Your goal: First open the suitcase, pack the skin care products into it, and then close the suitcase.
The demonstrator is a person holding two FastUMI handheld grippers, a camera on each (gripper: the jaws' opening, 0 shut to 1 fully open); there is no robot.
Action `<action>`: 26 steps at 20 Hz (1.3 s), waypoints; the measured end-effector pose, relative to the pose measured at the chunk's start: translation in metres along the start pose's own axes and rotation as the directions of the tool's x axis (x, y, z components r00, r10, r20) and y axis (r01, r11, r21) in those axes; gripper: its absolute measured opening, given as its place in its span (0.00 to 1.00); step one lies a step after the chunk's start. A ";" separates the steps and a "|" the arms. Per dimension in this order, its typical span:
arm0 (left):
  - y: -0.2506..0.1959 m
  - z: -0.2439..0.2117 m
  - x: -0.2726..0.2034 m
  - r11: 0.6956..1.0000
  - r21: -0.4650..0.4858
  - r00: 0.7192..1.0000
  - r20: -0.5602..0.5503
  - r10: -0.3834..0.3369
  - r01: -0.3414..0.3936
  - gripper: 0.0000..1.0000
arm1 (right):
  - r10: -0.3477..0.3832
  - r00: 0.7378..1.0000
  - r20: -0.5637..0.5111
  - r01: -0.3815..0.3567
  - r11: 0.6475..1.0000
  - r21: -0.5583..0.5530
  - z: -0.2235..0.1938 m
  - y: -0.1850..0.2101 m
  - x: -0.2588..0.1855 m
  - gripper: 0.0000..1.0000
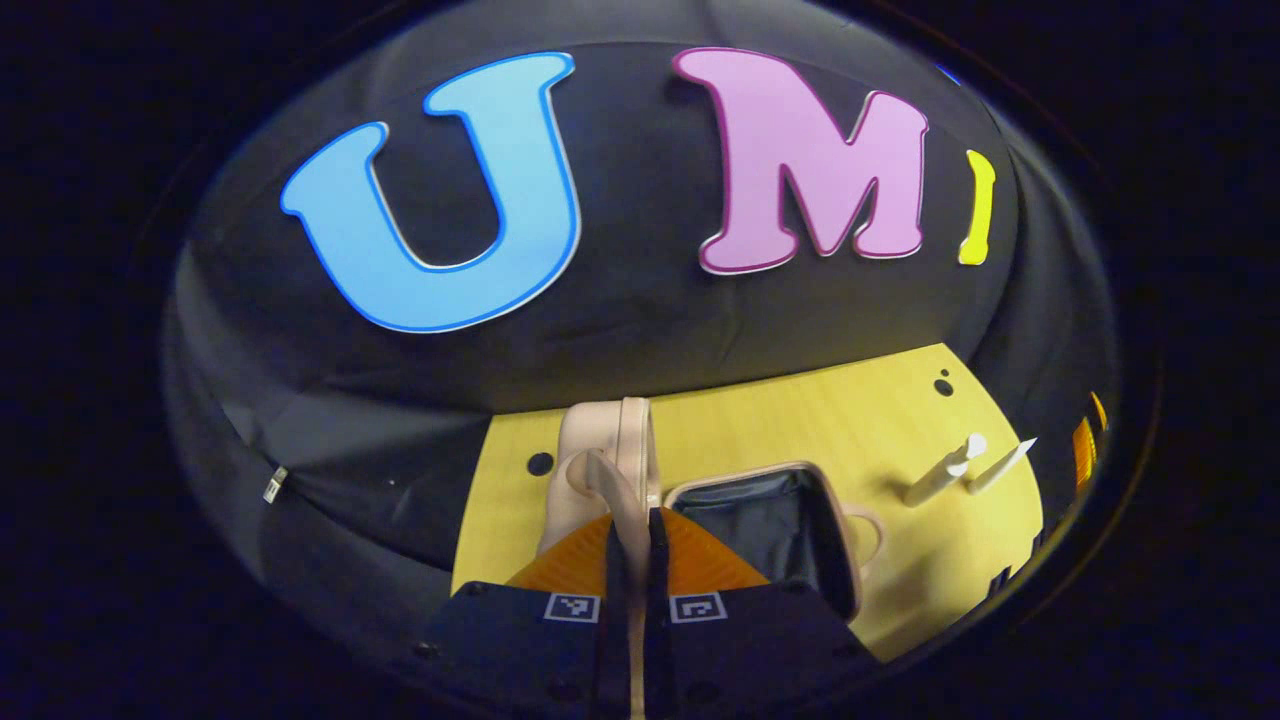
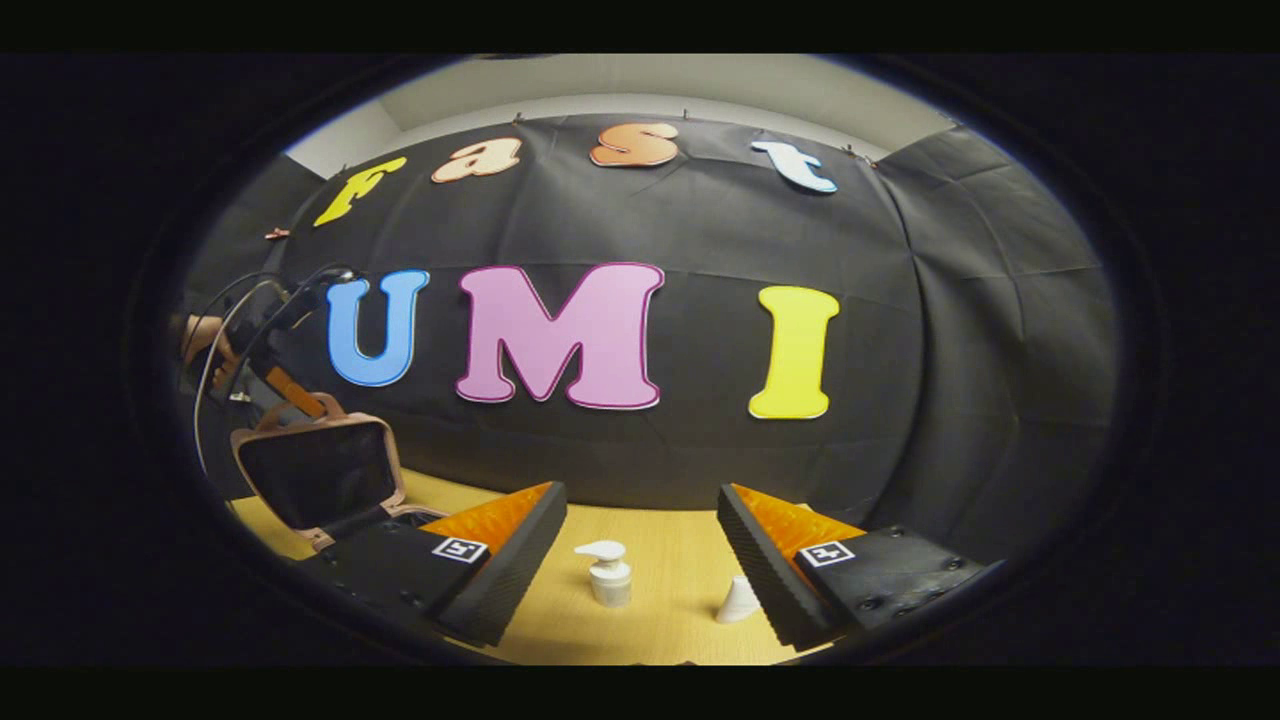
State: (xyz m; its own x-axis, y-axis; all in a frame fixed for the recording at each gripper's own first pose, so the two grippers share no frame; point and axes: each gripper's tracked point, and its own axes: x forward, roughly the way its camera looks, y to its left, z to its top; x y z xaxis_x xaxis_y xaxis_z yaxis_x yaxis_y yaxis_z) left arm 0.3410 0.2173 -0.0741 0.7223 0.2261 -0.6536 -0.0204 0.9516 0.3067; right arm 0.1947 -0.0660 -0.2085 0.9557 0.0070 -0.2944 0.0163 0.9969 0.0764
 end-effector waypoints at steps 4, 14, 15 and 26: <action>0.101 -0.034 0.052 0.991 0.070 0.993 0.030 0.111 -0.112 0.10 | 0.012 0.999 -0.045 -0.015 0.998 -0.068 -0.001 0.013 -0.001 0.97; 0.175 -0.205 0.219 0.979 -0.200 0.992 -0.129 0.008 -0.034 0.11 | -0.072 0.994 -0.082 0.065 0.994 -0.086 -0.039 0.033 0.019 0.96; 0.173 -0.210 0.225 0.981 -0.191 0.990 -0.137 0.019 -0.045 0.11 | -0.077 0.993 -0.093 0.069 0.993 -0.094 -0.046 0.031 0.019 0.96; 0.199 -0.131 0.142 0.970 -0.126 0.968 0.115 0.224 -0.210 0.98 | -0.112 0.990 -0.081 0.104 0.990 -0.098 -0.045 0.009 0.011 0.96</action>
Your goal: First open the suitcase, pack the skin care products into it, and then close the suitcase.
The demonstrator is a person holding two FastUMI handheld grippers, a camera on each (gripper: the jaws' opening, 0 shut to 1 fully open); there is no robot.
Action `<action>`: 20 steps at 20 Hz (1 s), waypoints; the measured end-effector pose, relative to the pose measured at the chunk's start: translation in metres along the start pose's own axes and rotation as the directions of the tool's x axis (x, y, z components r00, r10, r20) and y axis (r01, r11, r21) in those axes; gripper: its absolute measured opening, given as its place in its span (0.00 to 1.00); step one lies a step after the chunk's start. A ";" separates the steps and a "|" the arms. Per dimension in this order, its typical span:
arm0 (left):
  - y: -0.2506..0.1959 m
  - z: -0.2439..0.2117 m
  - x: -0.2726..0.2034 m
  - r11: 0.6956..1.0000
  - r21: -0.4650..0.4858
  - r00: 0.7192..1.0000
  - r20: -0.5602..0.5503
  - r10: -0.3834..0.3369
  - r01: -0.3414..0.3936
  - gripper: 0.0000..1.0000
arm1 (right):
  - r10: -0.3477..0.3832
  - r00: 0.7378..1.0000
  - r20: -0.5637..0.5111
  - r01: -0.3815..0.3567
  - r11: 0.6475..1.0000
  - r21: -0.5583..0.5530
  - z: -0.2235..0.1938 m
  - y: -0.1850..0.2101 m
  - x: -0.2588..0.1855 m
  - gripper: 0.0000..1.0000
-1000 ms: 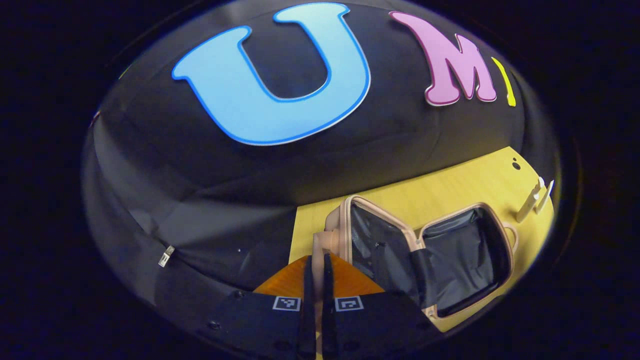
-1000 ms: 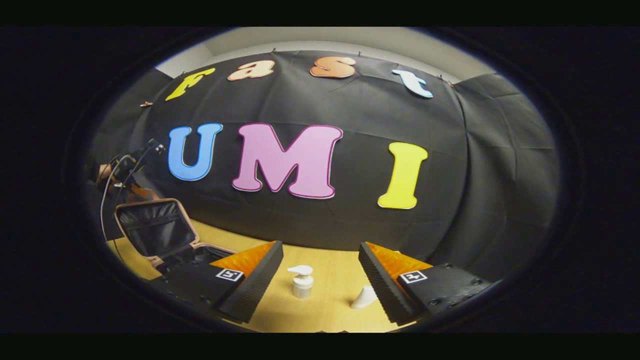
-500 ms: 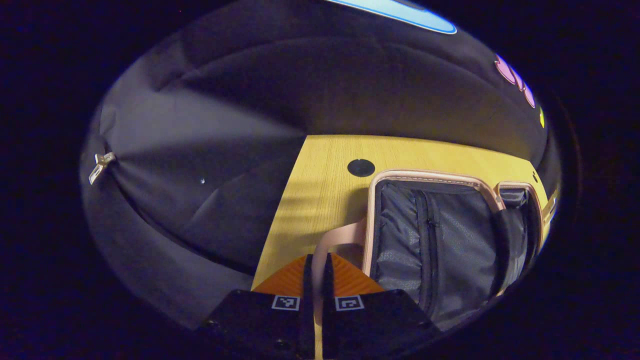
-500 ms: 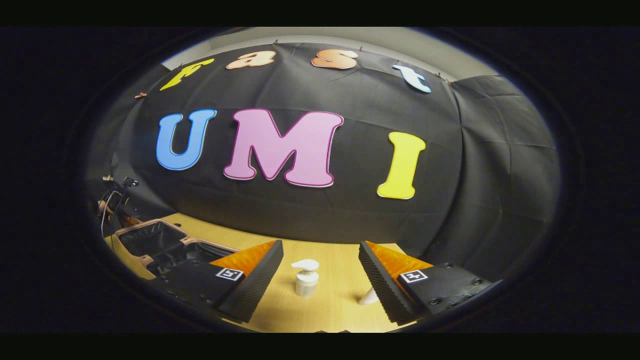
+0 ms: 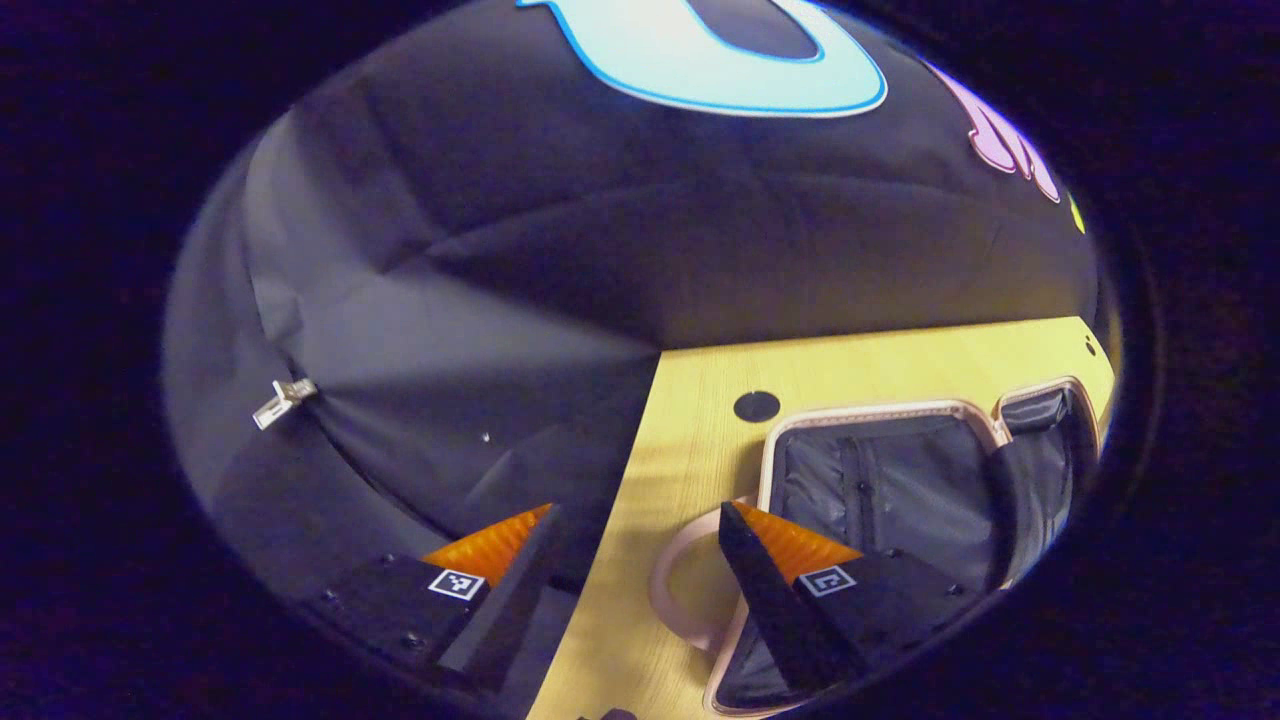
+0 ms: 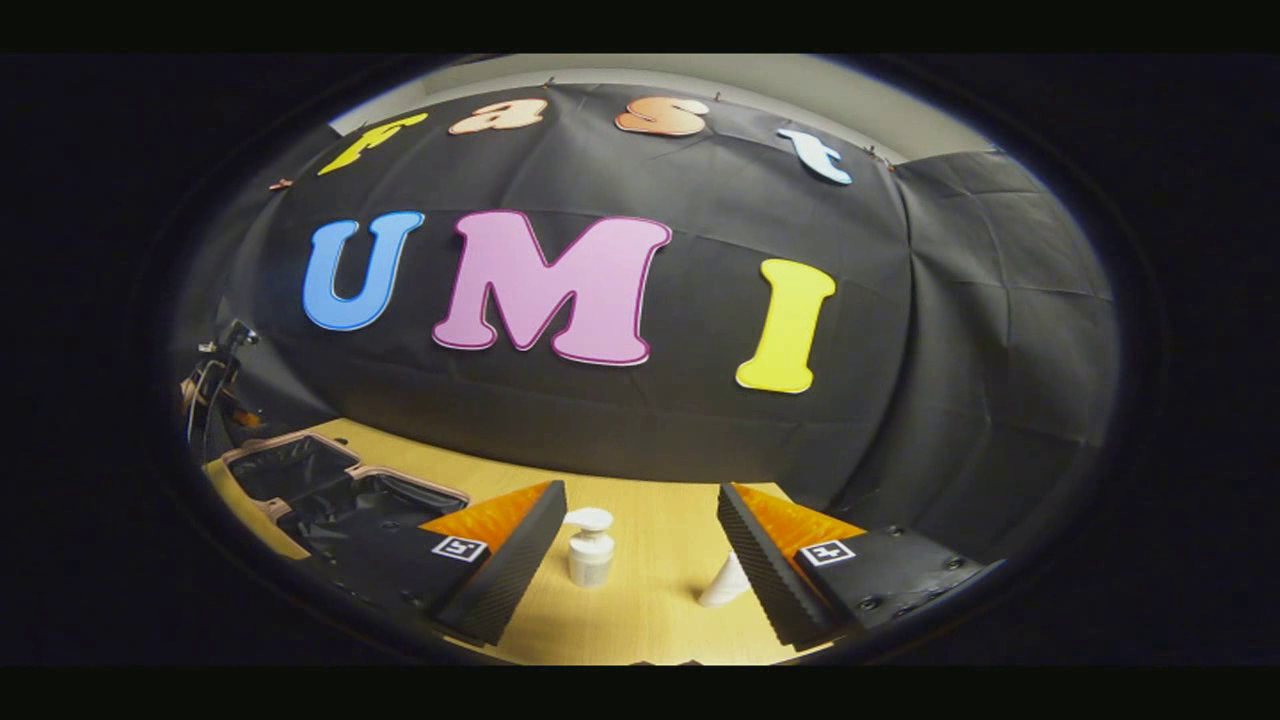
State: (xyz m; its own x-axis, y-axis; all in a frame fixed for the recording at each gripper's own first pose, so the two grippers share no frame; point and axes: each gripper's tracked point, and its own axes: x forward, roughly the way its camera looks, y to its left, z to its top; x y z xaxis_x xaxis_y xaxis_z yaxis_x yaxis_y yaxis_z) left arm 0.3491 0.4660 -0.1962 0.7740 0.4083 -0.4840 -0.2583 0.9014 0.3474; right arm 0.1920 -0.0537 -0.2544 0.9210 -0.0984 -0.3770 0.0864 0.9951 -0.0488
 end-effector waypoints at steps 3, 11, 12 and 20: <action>-0.043 0.048 -0.058 0.993 -0.086 0.988 0.137 -0.067 0.080 0.98 | -0.008 1.000 0.017 0.008 1.000 0.003 0.005 -0.008 -0.003 0.96; -0.258 0.093 -0.183 0.950 -0.062 0.896 0.356 -0.265 0.306 0.98 | -0.061 0.998 0.022 0.060 0.998 0.009 0.002 -0.041 -0.010 0.97; -0.295 0.090 -0.196 0.939 -0.057 0.882 0.365 -0.297 0.339 0.98 | -0.071 0.997 0.020 0.071 0.997 0.008 0.000 -0.046 -0.010 0.97; -0.538 0.029 -0.238 0.771 0.084 0.731 0.265 -0.628 0.631 0.98 | -0.114 0.992 -0.058 0.116 0.993 0.025 -0.051 -0.082 -0.006 0.96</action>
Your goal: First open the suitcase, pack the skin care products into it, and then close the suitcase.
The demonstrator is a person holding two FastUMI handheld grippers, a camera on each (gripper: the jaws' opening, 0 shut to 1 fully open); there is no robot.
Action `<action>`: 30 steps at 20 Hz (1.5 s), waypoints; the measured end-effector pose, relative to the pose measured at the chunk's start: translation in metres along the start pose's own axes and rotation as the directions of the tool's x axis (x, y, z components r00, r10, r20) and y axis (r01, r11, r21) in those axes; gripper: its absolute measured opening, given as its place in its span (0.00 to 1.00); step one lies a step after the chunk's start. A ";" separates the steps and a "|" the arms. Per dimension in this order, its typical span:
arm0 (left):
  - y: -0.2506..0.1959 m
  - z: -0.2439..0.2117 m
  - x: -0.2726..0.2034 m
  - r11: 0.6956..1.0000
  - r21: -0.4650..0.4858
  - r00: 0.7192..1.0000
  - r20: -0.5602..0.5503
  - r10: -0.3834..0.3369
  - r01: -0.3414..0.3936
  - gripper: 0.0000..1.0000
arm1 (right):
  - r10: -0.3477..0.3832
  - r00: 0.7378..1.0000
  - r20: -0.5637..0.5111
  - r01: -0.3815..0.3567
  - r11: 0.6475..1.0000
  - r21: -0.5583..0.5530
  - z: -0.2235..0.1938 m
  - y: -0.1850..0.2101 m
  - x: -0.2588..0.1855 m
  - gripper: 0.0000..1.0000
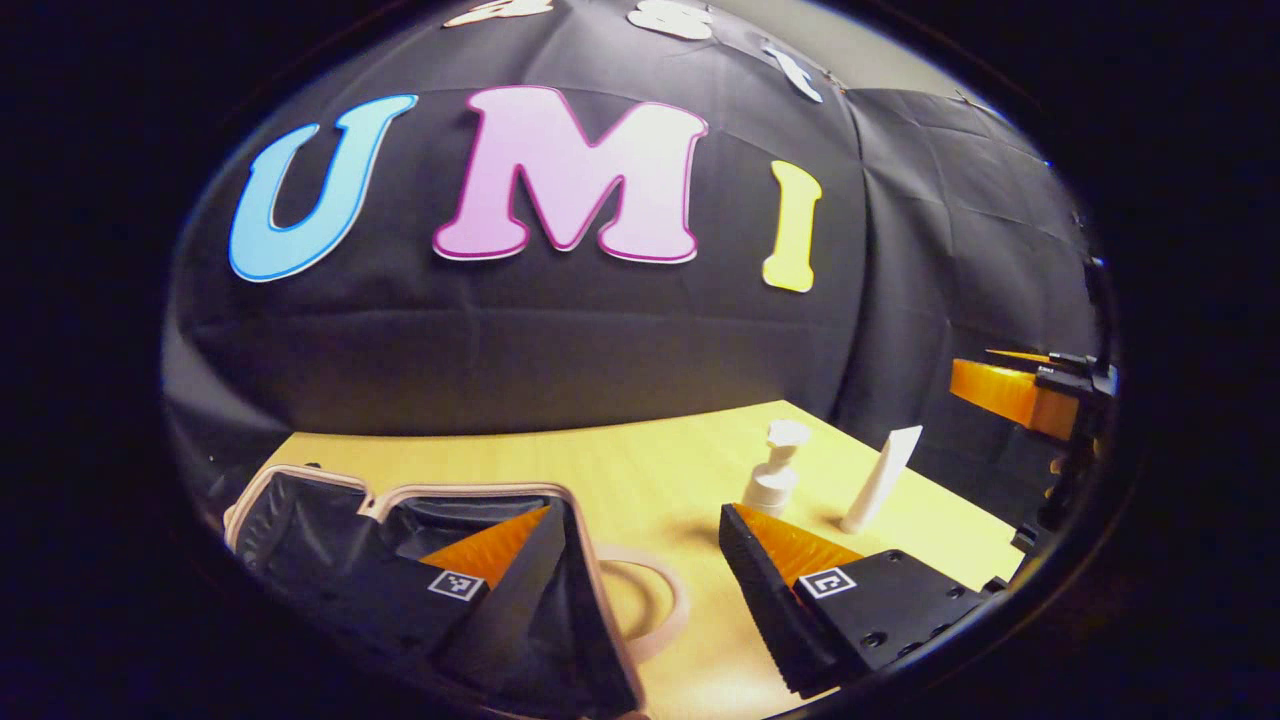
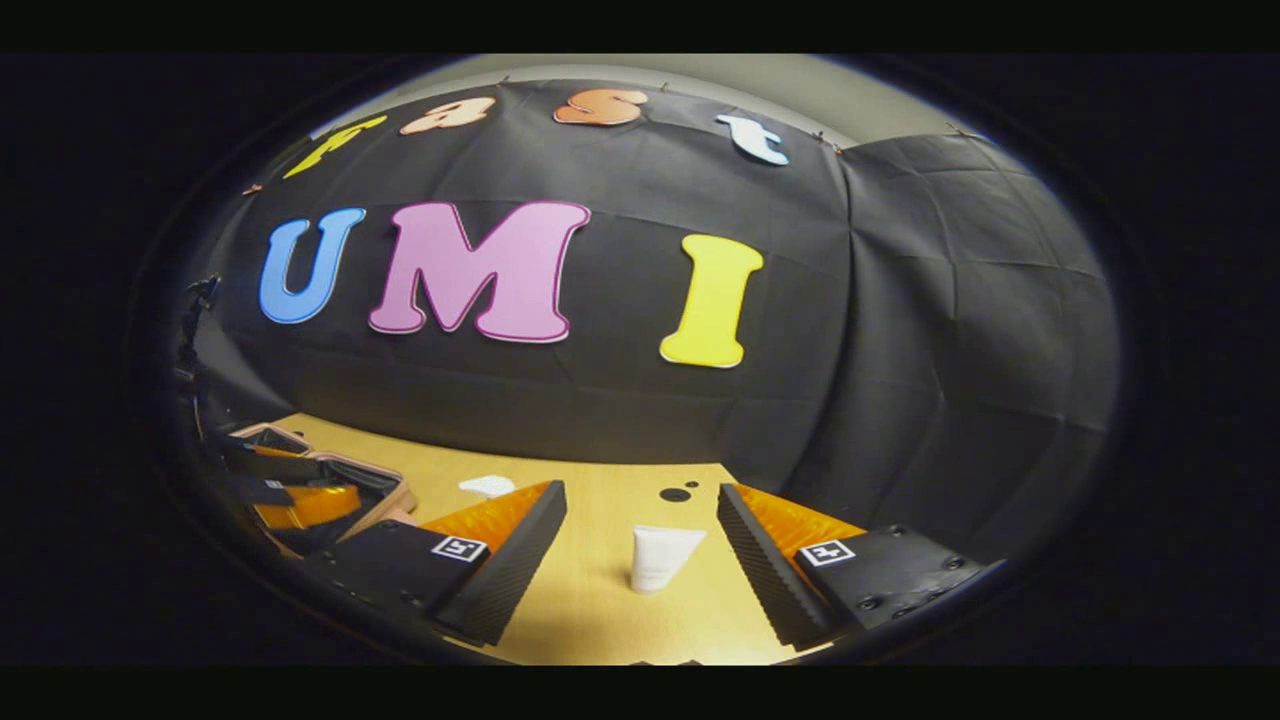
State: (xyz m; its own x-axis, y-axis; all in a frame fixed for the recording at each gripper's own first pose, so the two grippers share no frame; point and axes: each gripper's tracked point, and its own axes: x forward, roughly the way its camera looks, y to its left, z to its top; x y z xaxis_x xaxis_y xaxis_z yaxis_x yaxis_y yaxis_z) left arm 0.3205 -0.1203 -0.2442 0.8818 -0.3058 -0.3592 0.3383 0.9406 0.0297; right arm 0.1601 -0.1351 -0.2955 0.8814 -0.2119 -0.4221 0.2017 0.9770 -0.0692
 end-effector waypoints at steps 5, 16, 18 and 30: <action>-0.069 -0.025 0.064 0.997 0.016 0.997 -0.013 -0.080 0.081 0.98 | -0.020 0.999 -0.043 0.021 0.999 0.028 -0.036 -0.022 0.012 0.97; -0.092 -0.073 0.175 0.988 0.128 0.995 -0.058 -0.084 0.091 0.98 | -0.008 0.991 -0.134 0.017 0.997 0.069 -0.130 -0.036 0.040 0.97; -0.097 -0.074 0.184 0.990 0.098 0.994 -0.055 -0.099 0.104 0.98 | 0.003 0.990 -0.142 0.011 0.995 0.098 -0.139 -0.032 0.051 0.97; -0.079 -0.058 0.167 0.995 0.061 0.997 -0.022 -0.077 0.079 0.63 | -0.003 0.976 -0.217 0.024 0.995 0.095 -0.194 -0.009 0.115 0.98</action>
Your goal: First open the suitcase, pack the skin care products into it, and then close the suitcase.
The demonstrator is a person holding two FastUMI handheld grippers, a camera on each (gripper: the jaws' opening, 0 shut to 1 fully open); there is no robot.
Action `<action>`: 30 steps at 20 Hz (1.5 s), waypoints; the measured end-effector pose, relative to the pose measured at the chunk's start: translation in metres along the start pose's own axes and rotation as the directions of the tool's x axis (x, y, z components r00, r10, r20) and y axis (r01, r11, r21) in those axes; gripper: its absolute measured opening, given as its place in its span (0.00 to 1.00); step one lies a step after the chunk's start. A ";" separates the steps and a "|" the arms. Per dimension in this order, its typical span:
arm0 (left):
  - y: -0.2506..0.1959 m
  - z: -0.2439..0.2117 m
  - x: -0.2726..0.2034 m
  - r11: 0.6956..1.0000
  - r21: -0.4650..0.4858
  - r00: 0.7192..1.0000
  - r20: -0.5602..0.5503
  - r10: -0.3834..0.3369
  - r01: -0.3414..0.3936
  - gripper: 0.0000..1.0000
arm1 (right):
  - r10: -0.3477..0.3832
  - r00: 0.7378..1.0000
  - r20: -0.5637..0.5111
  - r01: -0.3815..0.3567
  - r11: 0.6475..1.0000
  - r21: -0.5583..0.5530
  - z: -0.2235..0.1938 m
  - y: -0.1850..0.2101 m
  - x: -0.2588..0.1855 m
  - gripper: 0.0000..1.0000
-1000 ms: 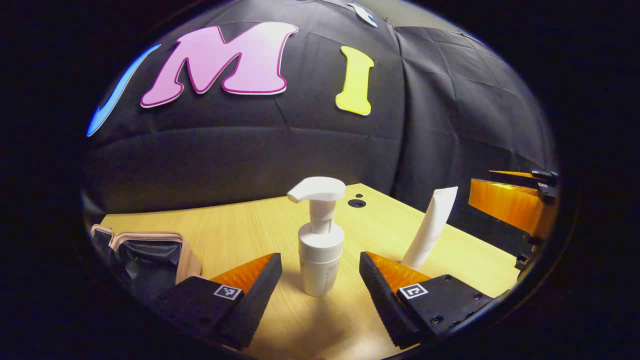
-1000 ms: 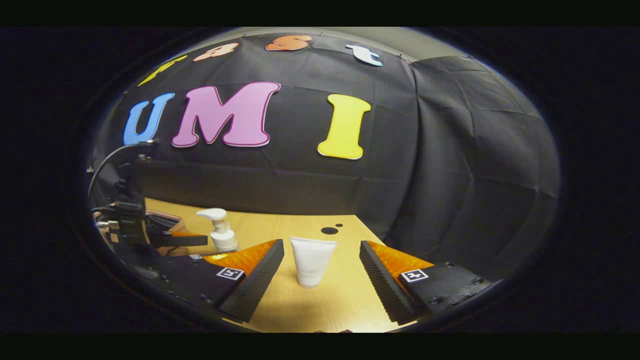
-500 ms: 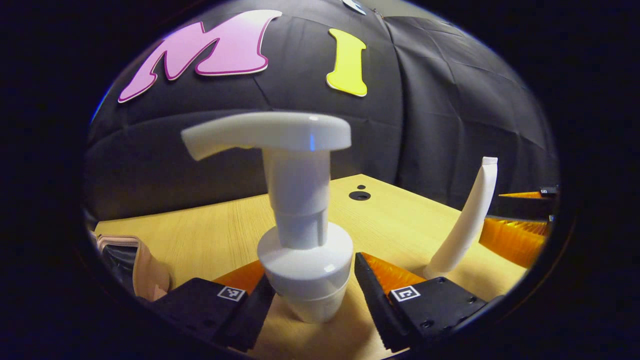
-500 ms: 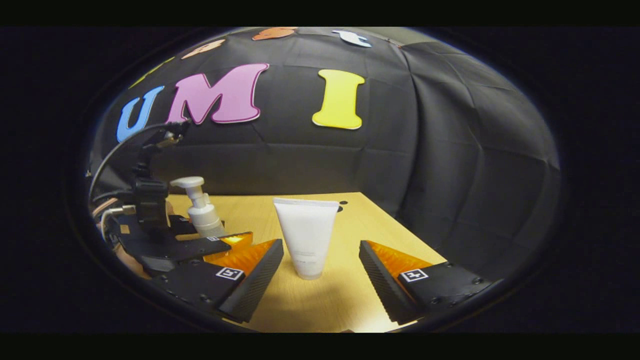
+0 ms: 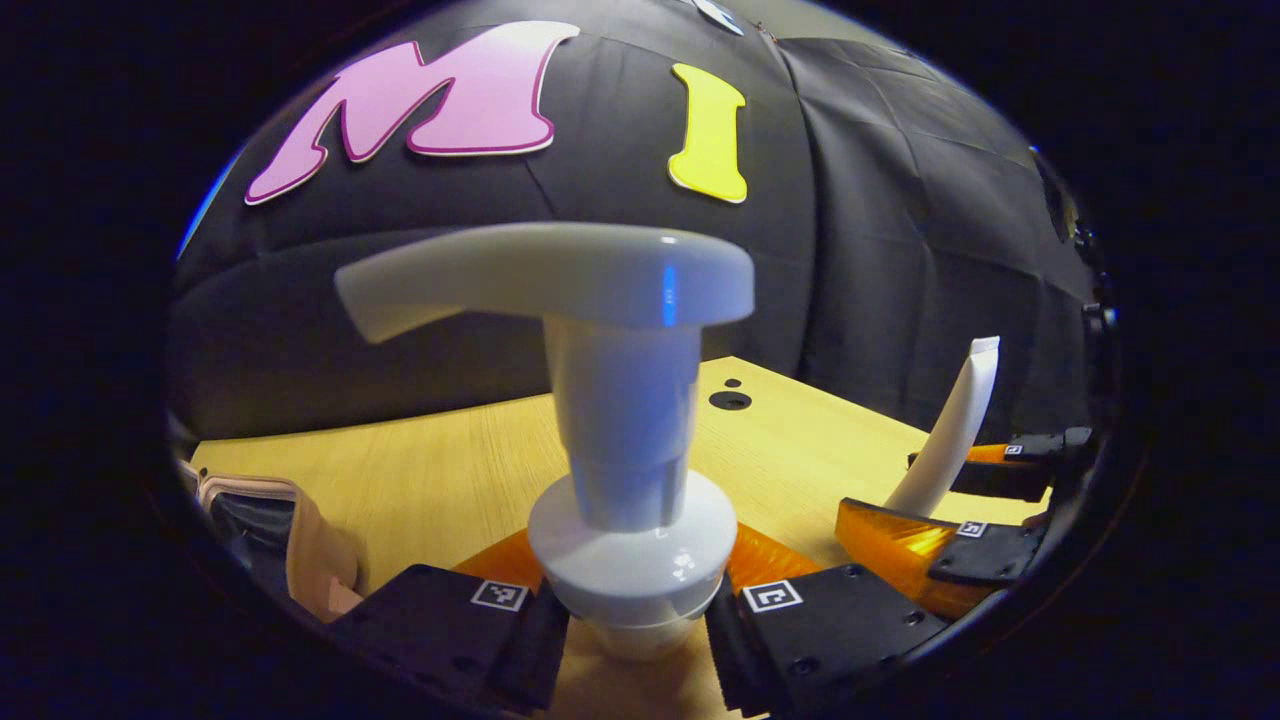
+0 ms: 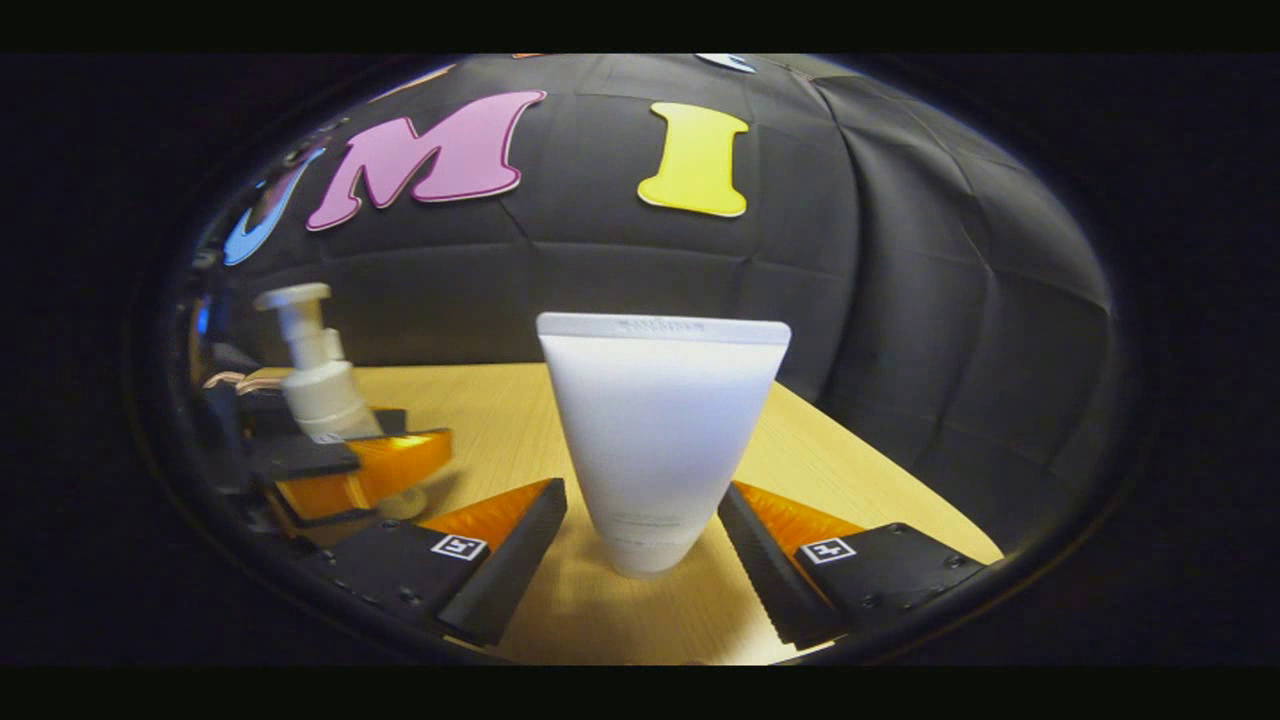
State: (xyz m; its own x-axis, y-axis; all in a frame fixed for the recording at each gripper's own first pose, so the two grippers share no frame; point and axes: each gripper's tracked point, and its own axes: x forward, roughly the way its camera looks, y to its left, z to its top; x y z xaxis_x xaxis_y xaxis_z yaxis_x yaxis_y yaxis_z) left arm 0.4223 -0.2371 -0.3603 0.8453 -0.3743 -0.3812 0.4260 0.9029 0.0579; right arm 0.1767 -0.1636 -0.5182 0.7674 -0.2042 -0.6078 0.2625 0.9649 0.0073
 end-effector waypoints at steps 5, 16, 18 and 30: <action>0.014 0.014 -0.037 0.999 -0.041 1.000 0.004 0.024 -0.024 0.63 | -0.042 0.999 0.025 0.041 0.999 0.009 0.011 -0.004 0.019 0.77; 0.063 0.024 -0.104 0.984 -0.143 0.994 -0.006 0.107 -0.106 0.63 | 0.074 0.997 0.016 -0.072 0.992 -0.099 0.016 0.035 -0.002 0.49; 0.078 0.038 -0.129 0.979 -0.170 0.993 0.011 0.117 -0.114 0.63 | 0.124 0.992 0.027 -0.120 0.986 -0.117 0.030 0.052 -0.017 0.49; 0.229 -0.049 -0.247 0.920 -0.245 0.914 -0.344 0.213 -0.306 0.63 | 0.441 0.895 0.071 -0.420 0.884 -0.205 0.116 0.207 -0.124 0.45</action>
State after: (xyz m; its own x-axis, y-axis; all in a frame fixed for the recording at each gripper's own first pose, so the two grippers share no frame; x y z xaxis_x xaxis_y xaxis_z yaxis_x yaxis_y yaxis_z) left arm 0.2949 0.0725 -0.2984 0.7524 -0.0775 -0.6541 0.0539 0.9970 -0.0560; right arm 0.2034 0.0422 -0.3493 0.8440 0.2314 -0.4839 -0.2100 0.9727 0.0988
